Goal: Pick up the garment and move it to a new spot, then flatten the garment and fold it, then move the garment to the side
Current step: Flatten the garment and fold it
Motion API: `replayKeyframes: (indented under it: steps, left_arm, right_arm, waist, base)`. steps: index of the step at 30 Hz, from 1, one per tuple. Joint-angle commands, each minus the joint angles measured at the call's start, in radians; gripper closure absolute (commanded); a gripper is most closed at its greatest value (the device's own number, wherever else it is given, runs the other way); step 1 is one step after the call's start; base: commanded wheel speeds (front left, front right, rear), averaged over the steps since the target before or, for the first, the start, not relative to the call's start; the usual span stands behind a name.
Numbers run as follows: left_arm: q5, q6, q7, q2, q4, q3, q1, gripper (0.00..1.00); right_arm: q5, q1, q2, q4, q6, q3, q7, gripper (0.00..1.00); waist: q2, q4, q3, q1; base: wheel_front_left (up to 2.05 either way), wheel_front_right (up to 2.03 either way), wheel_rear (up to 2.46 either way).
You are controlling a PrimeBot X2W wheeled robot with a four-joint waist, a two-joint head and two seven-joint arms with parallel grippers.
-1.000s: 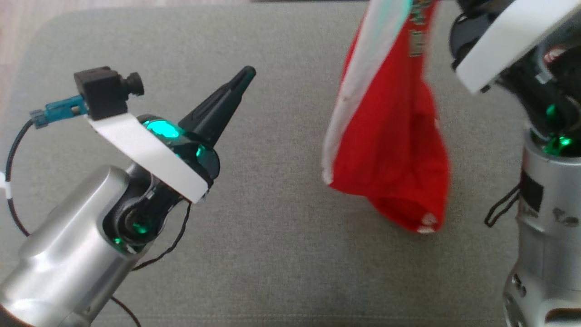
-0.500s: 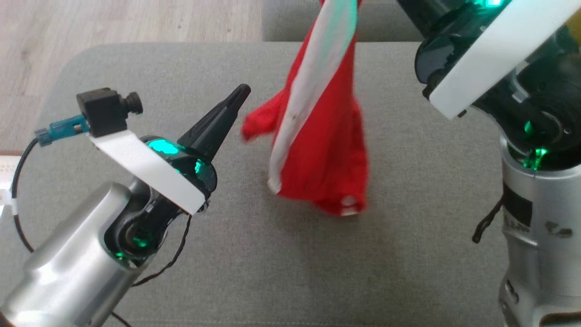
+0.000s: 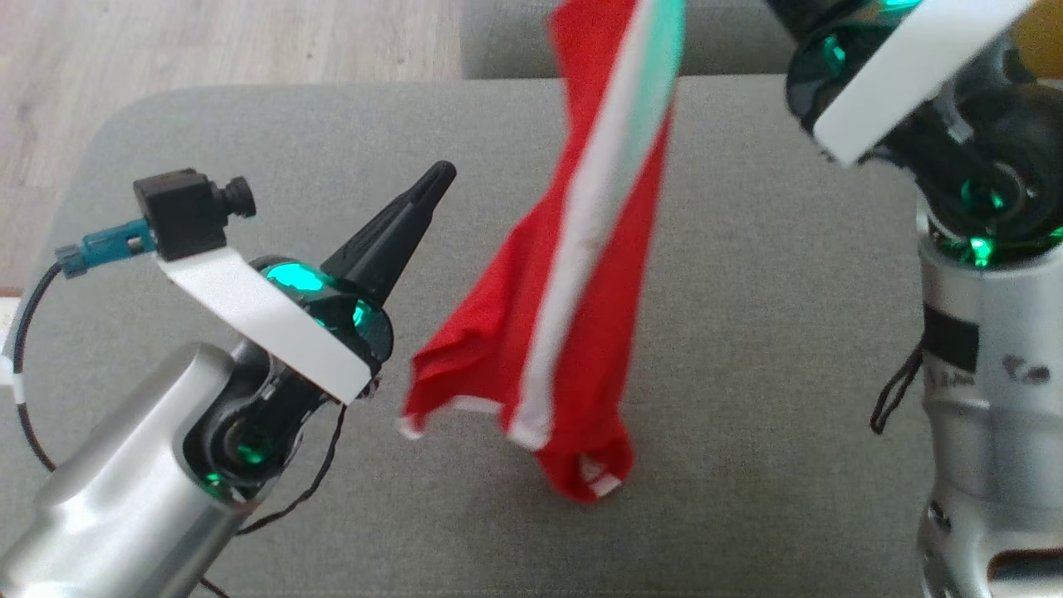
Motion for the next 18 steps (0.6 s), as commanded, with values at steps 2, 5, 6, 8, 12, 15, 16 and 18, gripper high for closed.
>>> replayKeyframes:
  steps: [2, 5, 6, 8, 12, 15, 16, 18]
  left_arm:
    - [-0.007, 0.005, -0.004, 0.036, -0.027, 0.05, -0.043, 1.0]
    - [0.002, 0.007, -0.001, 0.032, -0.016, 0.04, -0.045, 1.0]
    - [0.005, 0.007, 0.0, 0.03, -0.009, 0.036, -0.044, 1.0]
    - [0.012, 0.006, -0.002, 0.025, 0.005, 0.028, -0.042, 1.0]
    - [0.031, 0.003, -0.005, 0.011, 0.042, 0.002, -0.032, 1.0]
    - [0.039, -0.002, -0.017, -0.004, 0.067, -0.012, -0.018, 1.0]
    - [0.042, -0.004, -0.021, -0.008, 0.073, -0.017, -0.012, 1.0]
    - [0.045, -0.006, -0.031, -0.021, 0.085, -0.029, 0.002, 1.0]
  right_arm:
    - [-0.062, -0.027, 0.023, 0.059, -0.001, -0.045, -0.016, 1.0]
    - [-0.151, -0.006, 0.023, 0.174, -0.001, -0.118, -0.036, 1.0]
    - [-0.179, 0.003, 0.023, 0.213, -0.001, -0.146, -0.047, 1.0]
    - [-0.236, 0.02, 0.023, 0.287, -0.001, -0.194, -0.069, 1.0]
    - [-0.355, 0.054, 0.023, 0.414, -0.001, -0.291, -0.118, 1.0]
    - [-0.426, 0.079, 0.023, 0.483, -0.001, -0.357, -0.149, 1.0]
    - [-0.444, 0.089, 0.023, 0.499, -0.001, -0.375, -0.157, 1.0]
    - [-0.483, 0.11, 0.023, 0.522, -0.001, -0.414, -0.181, 1.0]
  waist:
    - [0.0, -0.004, 0.029, 0.0001]
    - [0.0, -0.003, 0.06, 0.0001]
    - [0.0, -0.003, 0.07, 0.0001]
    - [0.0, -0.004, 0.091, 0.0001]
    - [0.0, -0.003, 0.123, 0.0001]
    - [0.0, -0.004, 0.137, 0.0001]
    - [0.0, -0.005, 0.14, 0.0001]
    - [0.0, -0.008, 0.144, 0.0001]
  base:
    - [0.0, 0.0, 0.0]
    - [0.0, 0.0, 0.0]
    - [0.0, 0.0, 0.0]
    - [0.0, 0.0, 0.0]
    - [0.0, 0.0, 0.0]
    - [0.0, 0.0, 0.0]
    - [0.0, 0.0, 0.0]
    - [0.0, 0.0, 0.0]
